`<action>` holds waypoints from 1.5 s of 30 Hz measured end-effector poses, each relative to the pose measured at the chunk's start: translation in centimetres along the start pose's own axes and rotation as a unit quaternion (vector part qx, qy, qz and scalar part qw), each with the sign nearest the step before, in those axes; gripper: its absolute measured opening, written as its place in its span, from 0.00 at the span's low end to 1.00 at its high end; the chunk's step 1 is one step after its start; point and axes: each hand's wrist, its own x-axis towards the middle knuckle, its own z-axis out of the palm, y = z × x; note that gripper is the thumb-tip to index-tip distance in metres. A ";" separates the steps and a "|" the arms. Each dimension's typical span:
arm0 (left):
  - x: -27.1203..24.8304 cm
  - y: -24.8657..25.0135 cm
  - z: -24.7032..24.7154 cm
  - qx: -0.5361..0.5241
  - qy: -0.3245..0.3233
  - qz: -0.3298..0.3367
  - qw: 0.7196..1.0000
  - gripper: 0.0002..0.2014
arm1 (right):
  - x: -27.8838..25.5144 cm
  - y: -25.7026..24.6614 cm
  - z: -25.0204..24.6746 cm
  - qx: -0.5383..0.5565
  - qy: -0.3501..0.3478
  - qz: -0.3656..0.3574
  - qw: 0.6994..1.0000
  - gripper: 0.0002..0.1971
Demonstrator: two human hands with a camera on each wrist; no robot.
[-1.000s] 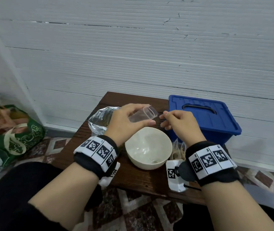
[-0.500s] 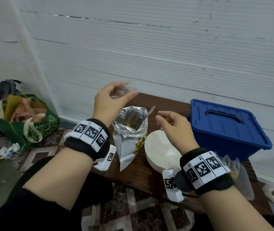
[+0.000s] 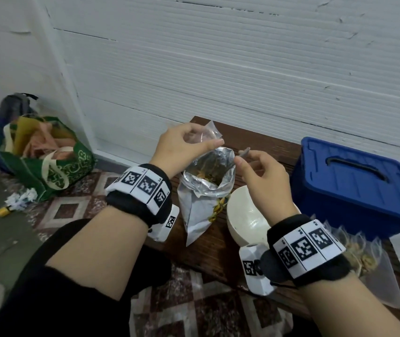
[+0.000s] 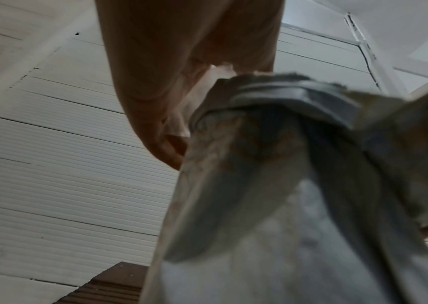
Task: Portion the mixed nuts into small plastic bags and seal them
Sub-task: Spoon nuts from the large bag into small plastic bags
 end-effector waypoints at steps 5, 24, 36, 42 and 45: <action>-0.3 -0.3 0.0 -0.014 -0.024 -0.001 1.000 0.15 | 0.0 -0.2 0.4 -0.043 0.027 -0.061 0.997 0.05; -1.1 0.7 -0.5 -0.047 -0.064 -0.006 0.997 0.19 | -0.5 0.1 1.0 -0.044 0.040 -0.064 0.996 0.11; -0.7 0.3 -2.3 0.027 -0.055 0.037 0.997 0.18 | 0.9 0.5 -1.1 0.083 0.162 0.112 0.977 0.13; -0.4 0.2 -4.1 0.122 -0.104 0.052 0.986 0.23 | 1.7 0.0 -2.4 0.090 0.196 0.116 0.970 0.13; -0.2 0.2 -4.3 0.140 -0.118 0.051 0.982 0.26 | 2.2 -0.5 -3.1 0.092 0.208 0.109 0.968 0.13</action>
